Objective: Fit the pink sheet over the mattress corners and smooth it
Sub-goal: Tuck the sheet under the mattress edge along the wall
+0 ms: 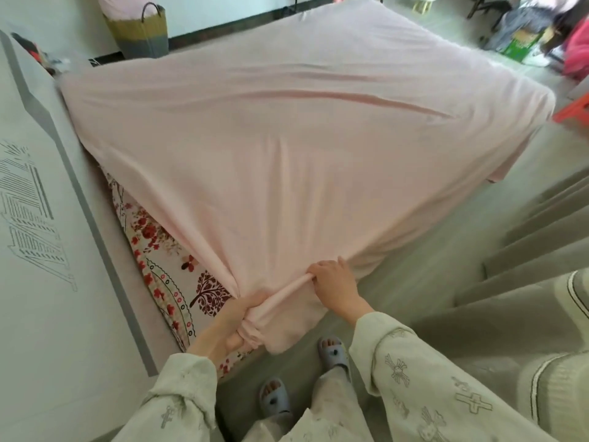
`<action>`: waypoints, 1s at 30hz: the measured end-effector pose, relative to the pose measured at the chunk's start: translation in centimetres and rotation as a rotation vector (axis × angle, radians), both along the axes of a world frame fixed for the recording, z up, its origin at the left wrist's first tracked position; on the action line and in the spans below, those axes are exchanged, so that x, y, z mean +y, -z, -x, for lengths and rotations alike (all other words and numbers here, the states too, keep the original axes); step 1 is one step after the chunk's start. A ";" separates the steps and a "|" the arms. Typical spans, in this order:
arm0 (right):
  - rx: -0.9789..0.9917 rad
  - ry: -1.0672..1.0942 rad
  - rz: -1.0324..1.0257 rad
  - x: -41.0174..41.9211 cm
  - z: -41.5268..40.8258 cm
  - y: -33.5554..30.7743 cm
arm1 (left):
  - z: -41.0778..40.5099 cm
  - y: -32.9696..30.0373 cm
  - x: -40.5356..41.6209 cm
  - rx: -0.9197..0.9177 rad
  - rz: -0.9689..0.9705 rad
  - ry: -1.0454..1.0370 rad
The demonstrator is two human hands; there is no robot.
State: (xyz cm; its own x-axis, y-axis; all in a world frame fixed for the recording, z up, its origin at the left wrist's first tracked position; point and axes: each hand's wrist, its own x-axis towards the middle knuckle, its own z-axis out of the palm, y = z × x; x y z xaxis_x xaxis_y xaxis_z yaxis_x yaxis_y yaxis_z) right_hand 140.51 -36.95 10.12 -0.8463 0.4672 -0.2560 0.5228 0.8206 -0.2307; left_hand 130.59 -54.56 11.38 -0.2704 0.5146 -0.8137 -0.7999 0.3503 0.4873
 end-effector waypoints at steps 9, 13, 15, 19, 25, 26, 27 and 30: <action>-0.085 0.005 0.202 -0.9 -2.5 -0.5 | -2.2 1.1 -1.4 -0.079 0.042 -0.229; -0.099 -0.015 0.212 -1.5 -2.9 -0.9 | -2.5 1.1 -0.5 -0.280 -0.036 -0.581; -0.081 -0.026 0.214 -1.4 -2.7 -1.4 | -2.3 1.1 0.2 -0.301 -0.054 -0.669; -0.047 -0.043 0.231 -1.7 -2.9 -1.8 | -2.4 1.6 1.8 -0.259 0.036 -0.641; -0.091 -0.104 0.236 -2.6 -3.5 -2.1 | -3.8 2.0 0.8 -0.190 0.015 -0.492; -0.109 -0.129 0.240 -2.8 -3.3 -2.3 | -3.8 2.3 0.4 -0.178 0.008 -0.448; -0.127 -0.154 0.246 -3.0 -3.0 -2.5 | -3.8 2.5 -0.1 -0.134 0.031 -0.415; -0.187 -0.215 0.252 -3.7 -2.1 -3.0 | -3.7 3.2 -1.0 0.058 0.167 -0.388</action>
